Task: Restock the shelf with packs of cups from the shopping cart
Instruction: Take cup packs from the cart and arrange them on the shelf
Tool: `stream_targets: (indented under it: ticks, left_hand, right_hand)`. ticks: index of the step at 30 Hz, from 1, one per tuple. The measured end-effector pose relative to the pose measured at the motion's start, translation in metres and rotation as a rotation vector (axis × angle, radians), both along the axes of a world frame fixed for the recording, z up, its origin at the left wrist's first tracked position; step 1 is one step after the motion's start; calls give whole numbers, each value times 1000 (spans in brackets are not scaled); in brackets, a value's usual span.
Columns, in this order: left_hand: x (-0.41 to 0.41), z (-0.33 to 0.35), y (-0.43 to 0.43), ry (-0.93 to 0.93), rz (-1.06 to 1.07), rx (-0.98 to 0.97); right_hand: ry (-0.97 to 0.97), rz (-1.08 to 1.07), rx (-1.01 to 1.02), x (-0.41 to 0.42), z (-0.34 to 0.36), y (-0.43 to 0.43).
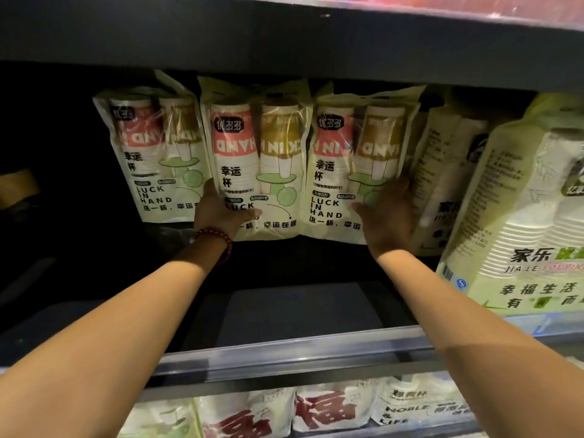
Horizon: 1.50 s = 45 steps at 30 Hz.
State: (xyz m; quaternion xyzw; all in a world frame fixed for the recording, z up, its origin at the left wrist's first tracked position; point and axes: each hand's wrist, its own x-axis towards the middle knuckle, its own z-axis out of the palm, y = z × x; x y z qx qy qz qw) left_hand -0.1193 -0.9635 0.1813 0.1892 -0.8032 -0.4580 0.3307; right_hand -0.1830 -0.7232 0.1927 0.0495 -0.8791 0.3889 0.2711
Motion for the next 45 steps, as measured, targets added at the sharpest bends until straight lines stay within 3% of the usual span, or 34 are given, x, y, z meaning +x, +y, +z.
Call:
stream_targets:
  ticks: [9, 15, 22, 26, 30, 35, 45]
  left_hand:
    - [0, 2, -3, -47, -17, 14]
    - [3, 6, -2, -89, -50, 54]
    - [30, 29, 11, -167, -47, 63]
    - [86, 37, 40, -222, -111, -206]
    - [167, 31, 83, -290, -182, -593]
    - [245, -3, 126, -196, -425, -770]
    - [323, -110, 239, -594, -1023, -887]
  right_hand:
    - [-14, -79, 254, -21, 4, -8]
    - [32, -113, 237, -14, 4, -12]
    - [-66, 37, 239, 17, 24, 1]
    - [-88, 139, 411, 90, 35, 31]
    - [64, 183, 561, 174, 18, 69]
    - [156, 48, 611, 275, -38, 117]
    - [-459, -240, 602, 471, -150, 214]
